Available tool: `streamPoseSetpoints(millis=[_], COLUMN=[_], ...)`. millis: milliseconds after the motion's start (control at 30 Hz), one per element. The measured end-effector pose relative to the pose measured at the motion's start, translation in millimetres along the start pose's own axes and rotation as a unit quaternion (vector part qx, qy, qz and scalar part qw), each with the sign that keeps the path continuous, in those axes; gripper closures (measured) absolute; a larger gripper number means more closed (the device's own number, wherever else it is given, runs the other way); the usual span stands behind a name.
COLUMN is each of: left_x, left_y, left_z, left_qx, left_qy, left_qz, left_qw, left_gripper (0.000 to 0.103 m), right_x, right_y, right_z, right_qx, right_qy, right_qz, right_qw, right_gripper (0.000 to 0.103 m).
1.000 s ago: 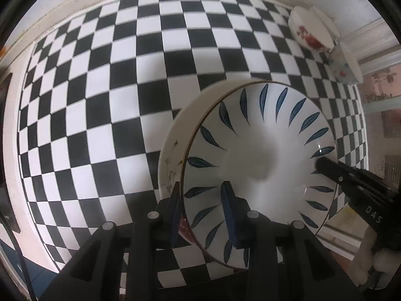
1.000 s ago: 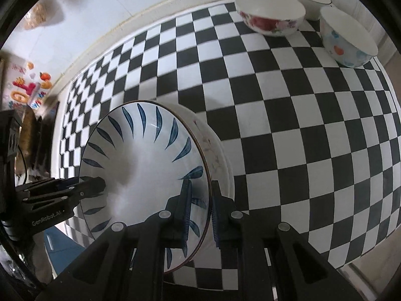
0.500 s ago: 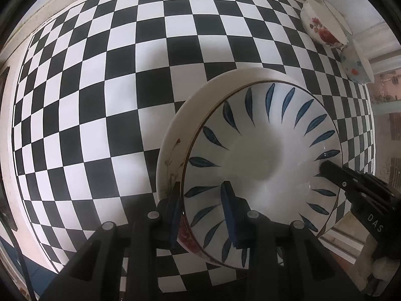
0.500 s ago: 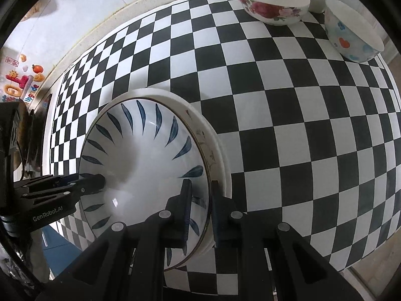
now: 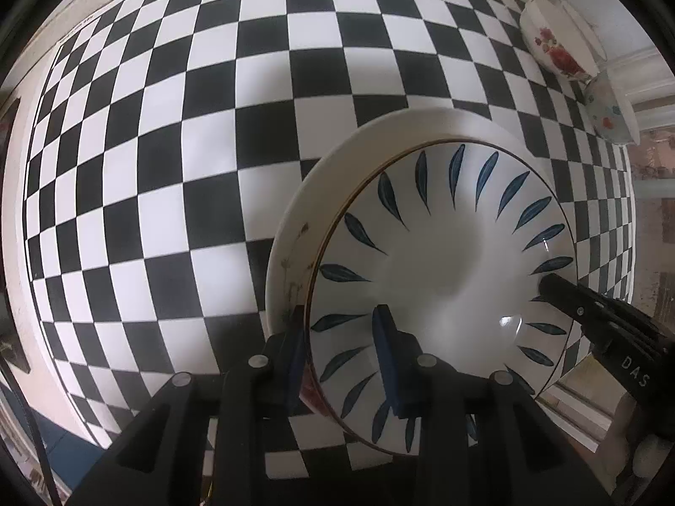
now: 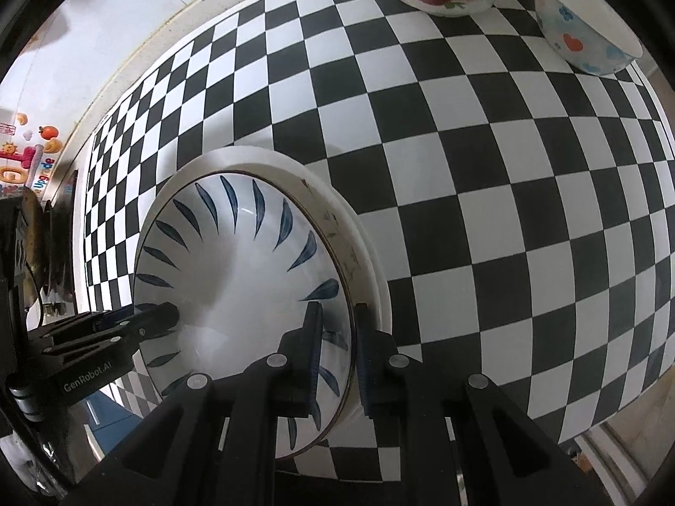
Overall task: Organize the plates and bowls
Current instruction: 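Lift the three-plate stack with both grippers and carry it across the cloth, then lower the plate stack onto the cloth and open both grippers, then reach both grippers to the plain white bowl and grip its rim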
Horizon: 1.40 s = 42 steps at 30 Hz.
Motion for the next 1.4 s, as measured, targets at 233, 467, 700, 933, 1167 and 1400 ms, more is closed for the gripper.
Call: streamPoseSetpoints(millis=[233,467,700,933,1167,1400], left_x=[4.0,4.2,1.1,2.4,-2.5,-10.8], left_y=[-0.6,-0.8,-11.6,-26.0,-45.1,-59.6], left_z=[2.5,11.6,41.3,94.3,147.0,173.7], left_qx=[-0.001,0.006,0.025,0.056,0.096,0.119], left_qy=[0.024,0.038,0.031,0.016,0.037,0.046], left_qz=[-0.007,-0.009,0.000,0.019,0.050,0.061], left_qw=[0.9997,0.9992,0.9992,0.9981,0.9934,0.9899], left_gripper=[0.075,0.075,0.075,0.075,0.075,0.075], right_x=[0.5,-6.9,-26.4,-50.1,-72.0,-96.5], right_y=[-2.7,-4.7,-8.5,-19.5,-30.0,-48.8], right_z=[4.0,13.1,41.1,87.2,138.6,160.4], right_qx=[-0.009,-0.006,0.013,0.036,0.046,0.037], right_qy=[-0.021,-0.047,-0.040,-0.022,-0.012,-0.009], right_qz=[-0.014,0.005,0.017,0.038,0.084,0.129], right_qw=[1.000,0.999,0.999,0.998,0.995,0.991], right_gripper=[0.086,0.086,0.086,0.086,0.086,0.086])
Point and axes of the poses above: each gripper's, at about its wrist camera, not at the fingertips, and z roughly against the way its jaws point, x to its right, y to its top, the point moved 10 cm from there along -z, roughly the way its jaws point, and after that the axes turned 14 degrees about y, right-handed, at the moved point
